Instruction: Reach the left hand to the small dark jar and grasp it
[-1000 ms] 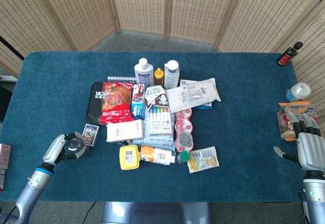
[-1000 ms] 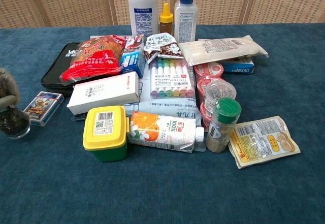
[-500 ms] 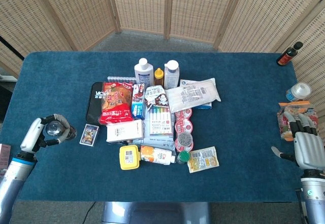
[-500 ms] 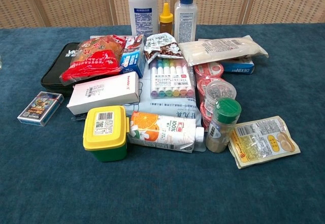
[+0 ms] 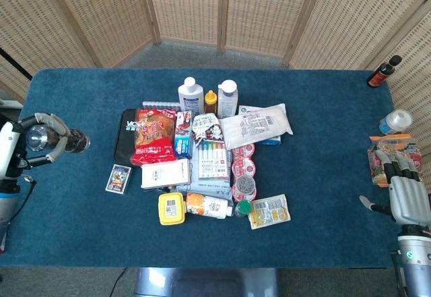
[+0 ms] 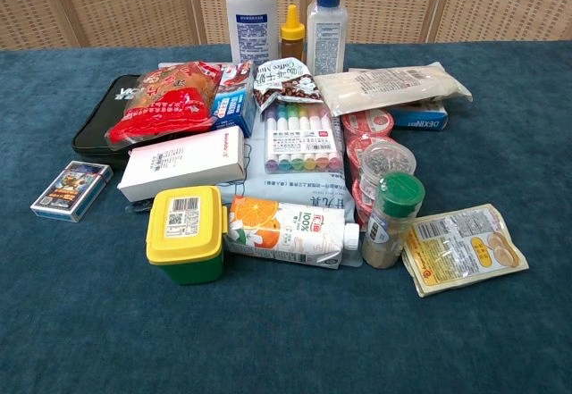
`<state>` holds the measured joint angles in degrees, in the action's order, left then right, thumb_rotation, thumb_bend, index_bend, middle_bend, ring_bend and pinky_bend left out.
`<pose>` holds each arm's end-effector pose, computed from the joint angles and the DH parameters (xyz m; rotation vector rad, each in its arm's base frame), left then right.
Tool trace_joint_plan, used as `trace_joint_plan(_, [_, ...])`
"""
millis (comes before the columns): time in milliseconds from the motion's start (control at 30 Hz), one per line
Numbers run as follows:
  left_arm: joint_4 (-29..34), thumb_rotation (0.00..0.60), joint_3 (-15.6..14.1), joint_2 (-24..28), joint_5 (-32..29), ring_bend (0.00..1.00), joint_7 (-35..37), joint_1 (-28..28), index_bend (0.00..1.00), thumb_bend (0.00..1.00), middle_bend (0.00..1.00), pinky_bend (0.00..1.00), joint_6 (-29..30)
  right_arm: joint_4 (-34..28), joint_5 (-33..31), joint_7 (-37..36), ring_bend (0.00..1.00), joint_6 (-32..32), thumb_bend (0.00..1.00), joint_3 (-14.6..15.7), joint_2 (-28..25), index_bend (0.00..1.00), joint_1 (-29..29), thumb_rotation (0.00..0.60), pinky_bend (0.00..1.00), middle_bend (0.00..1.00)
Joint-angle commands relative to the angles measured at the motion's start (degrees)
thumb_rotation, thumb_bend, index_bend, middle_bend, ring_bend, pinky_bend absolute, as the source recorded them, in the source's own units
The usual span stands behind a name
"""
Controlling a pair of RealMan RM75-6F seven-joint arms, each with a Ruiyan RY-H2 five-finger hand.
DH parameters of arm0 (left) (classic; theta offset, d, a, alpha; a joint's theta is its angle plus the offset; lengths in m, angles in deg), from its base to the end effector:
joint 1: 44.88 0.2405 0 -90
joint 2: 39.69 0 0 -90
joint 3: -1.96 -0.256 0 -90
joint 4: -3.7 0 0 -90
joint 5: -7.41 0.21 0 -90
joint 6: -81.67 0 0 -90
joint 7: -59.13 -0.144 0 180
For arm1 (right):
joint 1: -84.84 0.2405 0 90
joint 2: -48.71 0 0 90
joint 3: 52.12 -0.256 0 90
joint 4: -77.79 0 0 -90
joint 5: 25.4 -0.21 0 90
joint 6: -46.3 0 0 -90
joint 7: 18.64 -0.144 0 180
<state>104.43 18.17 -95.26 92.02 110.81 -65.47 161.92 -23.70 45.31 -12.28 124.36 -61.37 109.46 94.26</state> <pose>-0.2009 0.2898 0.2161 -1.1855 -1.3628 -1.9025 -0.2965 -0.2220 0.1728 1.2486 -0.9999 0.8485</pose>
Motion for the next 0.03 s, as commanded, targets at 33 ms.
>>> trace_joint_plan(33, [0.75, 0.600, 0.64, 0.63, -0.40, 0.73, -0.01, -0.15, 0.65, 0.56, 0.60, 0.44, 0.48, 0.16, 0.03, -0.18, 0.00, 0.02, 0.17, -0.02, 0.09, 0.00, -0.01, 0.600, 0.00, 0.14])
